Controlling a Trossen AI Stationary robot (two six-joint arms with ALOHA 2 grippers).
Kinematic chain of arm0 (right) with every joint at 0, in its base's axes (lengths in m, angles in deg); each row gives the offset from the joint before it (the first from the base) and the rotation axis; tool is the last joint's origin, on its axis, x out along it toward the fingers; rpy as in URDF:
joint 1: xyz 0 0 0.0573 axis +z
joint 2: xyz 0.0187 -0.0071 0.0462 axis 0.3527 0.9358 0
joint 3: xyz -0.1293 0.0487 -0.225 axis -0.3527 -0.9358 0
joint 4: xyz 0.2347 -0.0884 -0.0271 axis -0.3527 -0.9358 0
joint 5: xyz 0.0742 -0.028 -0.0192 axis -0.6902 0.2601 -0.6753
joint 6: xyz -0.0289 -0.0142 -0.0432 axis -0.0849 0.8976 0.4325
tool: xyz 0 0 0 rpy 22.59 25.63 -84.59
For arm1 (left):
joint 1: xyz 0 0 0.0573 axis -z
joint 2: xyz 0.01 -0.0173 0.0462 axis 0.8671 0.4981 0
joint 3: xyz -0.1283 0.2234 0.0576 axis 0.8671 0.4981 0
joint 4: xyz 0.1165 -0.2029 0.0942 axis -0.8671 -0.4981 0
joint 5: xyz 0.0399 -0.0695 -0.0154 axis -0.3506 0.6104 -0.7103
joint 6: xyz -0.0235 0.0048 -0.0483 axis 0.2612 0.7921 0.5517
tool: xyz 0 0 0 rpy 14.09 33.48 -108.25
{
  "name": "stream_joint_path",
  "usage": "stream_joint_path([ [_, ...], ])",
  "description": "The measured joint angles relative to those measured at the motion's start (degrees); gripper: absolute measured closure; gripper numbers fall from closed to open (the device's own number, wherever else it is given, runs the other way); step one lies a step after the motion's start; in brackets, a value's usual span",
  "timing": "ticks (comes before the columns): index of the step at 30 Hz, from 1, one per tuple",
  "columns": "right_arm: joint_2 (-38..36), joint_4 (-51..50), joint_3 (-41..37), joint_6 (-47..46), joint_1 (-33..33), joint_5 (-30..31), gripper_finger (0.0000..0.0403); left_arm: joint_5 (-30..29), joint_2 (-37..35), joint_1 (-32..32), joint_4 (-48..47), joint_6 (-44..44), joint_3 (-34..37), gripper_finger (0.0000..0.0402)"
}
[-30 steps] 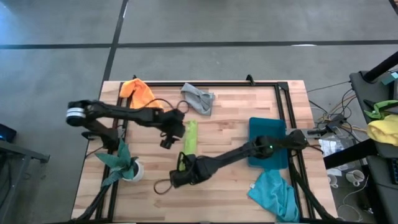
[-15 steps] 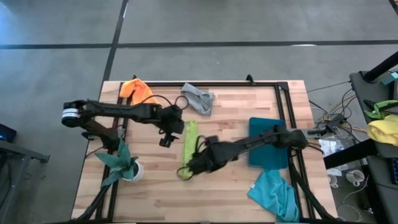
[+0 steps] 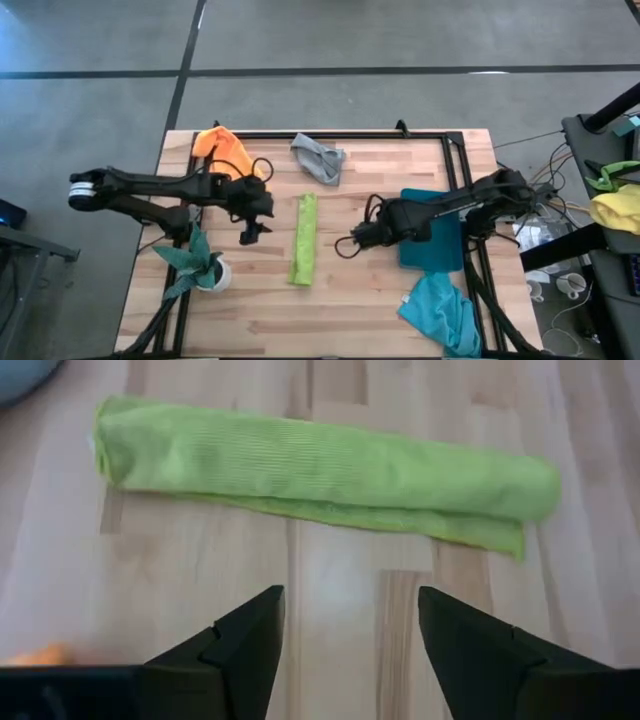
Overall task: Roll microfiber towels into tight, uniform cylinder then place into a basket
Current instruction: Put the green towel into the blue bin
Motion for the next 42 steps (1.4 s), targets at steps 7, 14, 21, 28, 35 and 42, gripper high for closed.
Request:
stream_joint_path([
  [7,-0.20,9.18,-8.04,3.20,-4.28,-0.01,0.0058,-0.07,-6.09,0.52,1.36,2.10,3.78,0.0187],
  [14,1.34,22.33,-10.55,6.15,-5.11,-0.34,0.0058,-0.09,-8.98,0.52,1.77,2.53,3.54,0.0187],
  [21,3.86,29.50,-7.13,6.09,-4.01,-0.38,0.0058,-0.09,-8.83,0.52,1.39,3.17,3.61,0.0187],
  [28,9.29,26.35,6.42,10.22,-1.31,-1.60,0.0058,3.54,-4.70,0.35,0.28,0.52,-0.40,0.0187],
  [35,17.73,7.26,29.55,10.91,2.70,4.10,0.0058,-1.84,11.26,-1.56,-4.41,-2.02,-8.44,0.0187],
  [42,37.24,7.39,54.32,9.52,6.74,6.51,0.0058,-3.49,21.44,-5.22,-3.79,17.23,-10.03,0.0187],
])
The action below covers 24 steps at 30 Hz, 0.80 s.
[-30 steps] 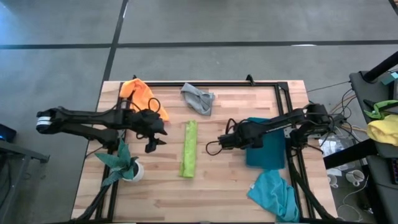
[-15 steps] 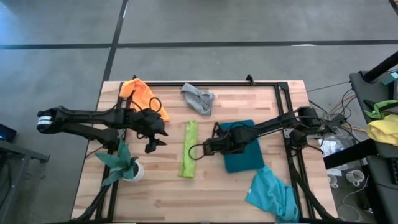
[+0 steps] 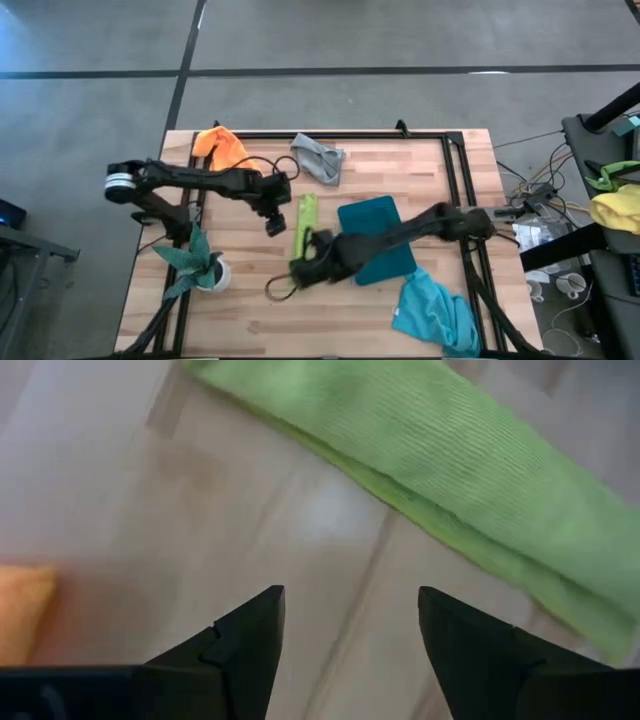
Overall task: Roll microfiber towels into tight, uniform cylinder then place into a basket
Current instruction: Put the green towel into the blue bin
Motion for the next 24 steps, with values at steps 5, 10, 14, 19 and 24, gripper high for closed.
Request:
stream_joint_path([
  [5,5.87,15.23,-1.76,-4.56,1.30,1.12,0.0058,-4.10,-0.06,-3.00,1.79,14.46,0.10,0.0187],
  [10,7.17,18.48,-3.41,-5.29,1.84,1.48,0.0058,-3.82,-0.05,-4.66,6.74,25.77,0.11,0.0187],
  [14,7.09,17.16,-3.62,-3.50,1.37,1.60,0.0058,-3.61,3.33,-4.38,9.85,31.37,-0.82,0.0187],
  [19,7.19,10.34,-1.70,-2.75,0.65,2.49,0.0058,-4.18,9.24,-3.96,9.90,33.03,-4.39,0.0187],
  [24,7.28,9.83,-2.15,-1.24,-0.44,2.59,0.0058,-7.04,12.40,-3.98,10.62,37.39,-6.26,0.0187],
])
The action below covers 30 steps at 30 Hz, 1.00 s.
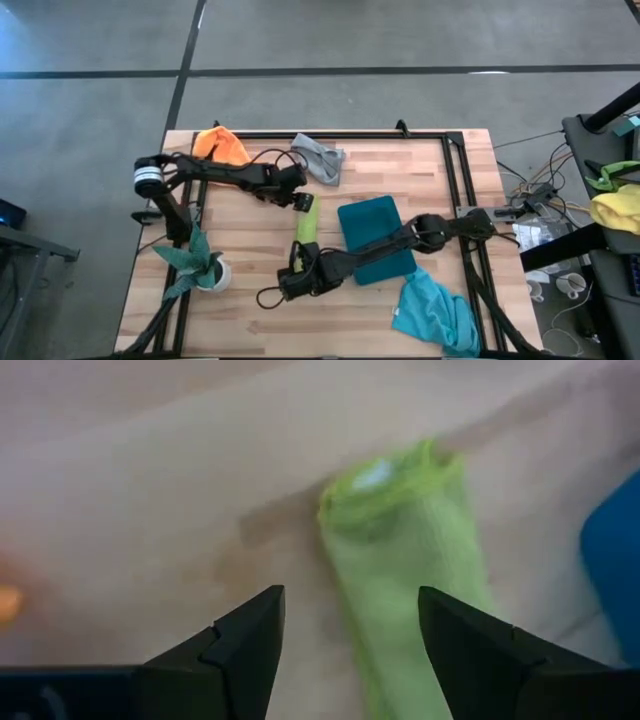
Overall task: Roll microfiber towels into tight, uniform cylinder then place into a basket
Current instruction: Put the green towel into the blue bin
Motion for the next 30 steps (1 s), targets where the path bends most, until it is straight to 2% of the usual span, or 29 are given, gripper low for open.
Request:
stream_joint_path([
  [6,1.63,3.43,-0.57,5.32,-0.87,-0.20,0.0058,-0.65,1.03,0.44,6.62,3.98,-0.20,0.0187],
  [16,1.92,5.95,-0.59,7.75,-0.71,-2.41,0.0058,-0.73,2.43,2.00,7.54,7.42,-0.10,0.0187],
  [23,1.92,5.93,-1.01,3.19,-0.74,-3.47,0.0058,-1.31,6.29,2.60,9.93,7.44,-0.67,0.0187],
  [27,1.92,5.87,-1.29,0.85,-0.61,-4.25,0.0058,-1.41,6.06,2.60,9.72,7.42,-0.63,0.0187],
  [30,1.92,5.87,-1.22,0.60,-0.38,-4.63,0.0058,-1.40,4.63,2.60,5.83,7.42,-0.95,0.0187],
])
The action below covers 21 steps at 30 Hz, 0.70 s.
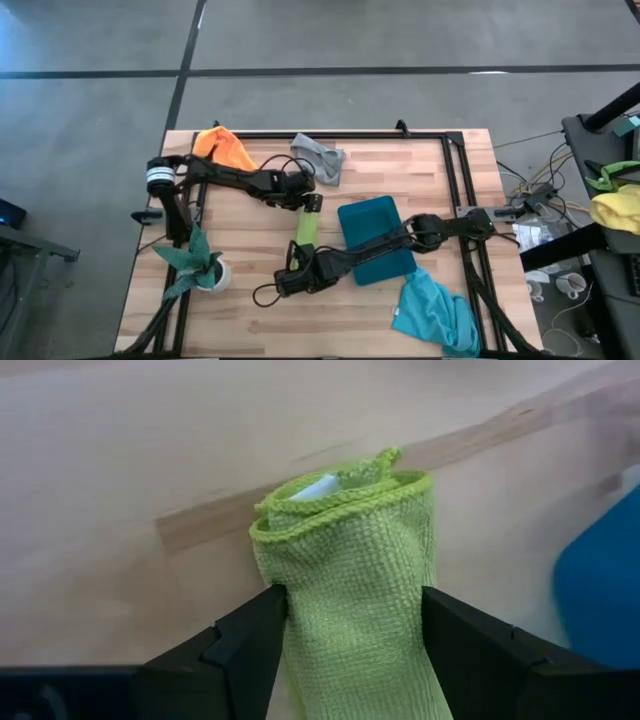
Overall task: Roll microfiber towels into tight, uniform cylinder then place into a basket
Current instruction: Put the green towel into the blue bin
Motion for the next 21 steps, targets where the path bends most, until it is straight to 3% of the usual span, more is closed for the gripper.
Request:
stream_joint_path([
  [6,0.00,0.26,0.21,0.09,-0.12,-0.14,0.0058,-1.84,-0.29,1.09,-0.93,-2.16,-2.21,0.0187],
  [13,0.00,0.53,0.19,-0.41,-0.38,-0.23,0.0058,-0.82,0.34,1.96,6.46,-5.17,-1.78,0.0182],
  [21,0.00,0.66,0.06,-1.49,-0.38,-0.01,0.0058,1.46,-0.64,1.21,6.35,-7.96,-1.73,0.0113],
])
